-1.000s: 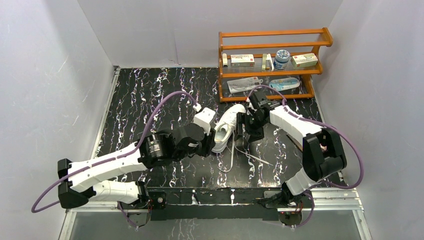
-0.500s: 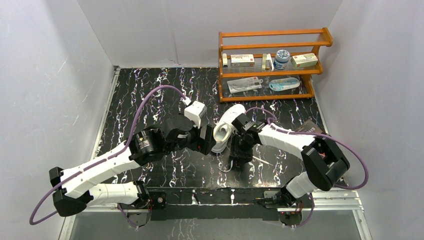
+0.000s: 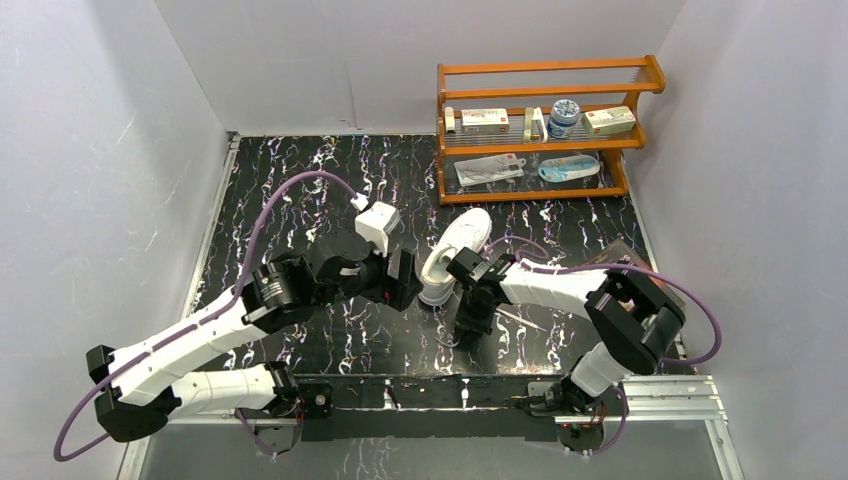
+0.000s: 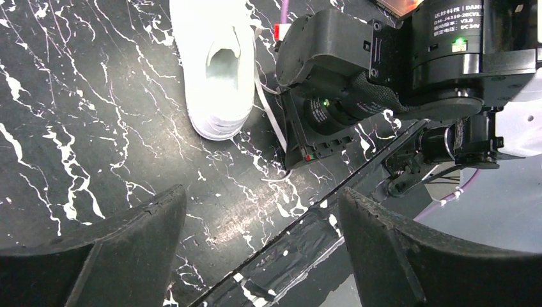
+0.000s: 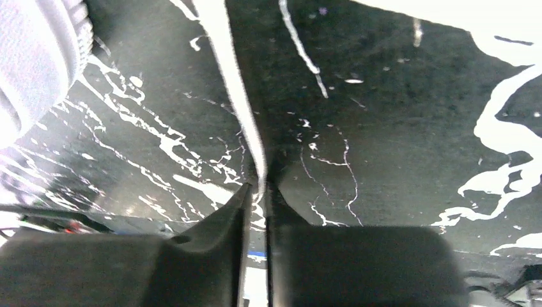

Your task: Tie the shoes

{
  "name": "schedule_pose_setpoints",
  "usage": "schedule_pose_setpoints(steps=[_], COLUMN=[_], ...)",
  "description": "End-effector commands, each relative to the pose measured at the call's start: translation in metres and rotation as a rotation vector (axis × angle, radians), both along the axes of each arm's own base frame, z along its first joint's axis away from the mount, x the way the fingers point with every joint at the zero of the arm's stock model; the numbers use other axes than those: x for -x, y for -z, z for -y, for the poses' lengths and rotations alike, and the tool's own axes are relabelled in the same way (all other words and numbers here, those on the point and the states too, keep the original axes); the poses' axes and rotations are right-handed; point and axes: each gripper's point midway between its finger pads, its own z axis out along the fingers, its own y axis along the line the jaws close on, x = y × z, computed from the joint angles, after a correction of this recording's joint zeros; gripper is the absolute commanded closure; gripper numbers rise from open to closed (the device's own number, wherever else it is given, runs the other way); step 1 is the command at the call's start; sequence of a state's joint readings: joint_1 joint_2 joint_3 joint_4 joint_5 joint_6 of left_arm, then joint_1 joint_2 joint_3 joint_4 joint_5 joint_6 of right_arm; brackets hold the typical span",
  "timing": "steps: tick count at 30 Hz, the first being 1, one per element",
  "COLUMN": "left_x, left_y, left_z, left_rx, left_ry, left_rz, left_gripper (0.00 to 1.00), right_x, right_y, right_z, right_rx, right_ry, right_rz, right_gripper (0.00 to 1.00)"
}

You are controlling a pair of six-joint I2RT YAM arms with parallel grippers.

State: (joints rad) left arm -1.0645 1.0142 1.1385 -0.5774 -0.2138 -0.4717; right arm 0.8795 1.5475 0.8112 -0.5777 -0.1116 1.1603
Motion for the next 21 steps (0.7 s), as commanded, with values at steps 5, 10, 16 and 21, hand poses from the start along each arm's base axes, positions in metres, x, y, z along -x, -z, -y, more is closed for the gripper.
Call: schedule_pose_setpoints(steps=[5, 10, 16, 21], left_x=[0.003, 0.001, -0.011, -0.049], left_y=[-0.021, -0.026, -0.013, 0.010], left_z=[-0.016, -0.008, 0.015, 0.011], left_rx=[0.042, 0.109, 0.139, 0.145], left_ry=[-0.015, -0.017, -0.036, -0.246], left_rz=[0.041, 0.049, -0.039, -0.149], left_gripper=[0.13, 0.11, 0.11, 0.10], right_x=[-0.025, -0.036, -0.046, -0.079], right_y=[-0.025, -0.115, -0.197, -0.248], right_z=[0.032, 0.023, 0.024, 0.025], right_rx=[0.186, -0.011, -0.205, -0.138], right_ry=[0.003, -0.253, -0.259, -0.311], right_rz=[0.162, 0.404, 0.684, 0.846], right_gripper=[1.00, 1.00, 1.00, 1.00])
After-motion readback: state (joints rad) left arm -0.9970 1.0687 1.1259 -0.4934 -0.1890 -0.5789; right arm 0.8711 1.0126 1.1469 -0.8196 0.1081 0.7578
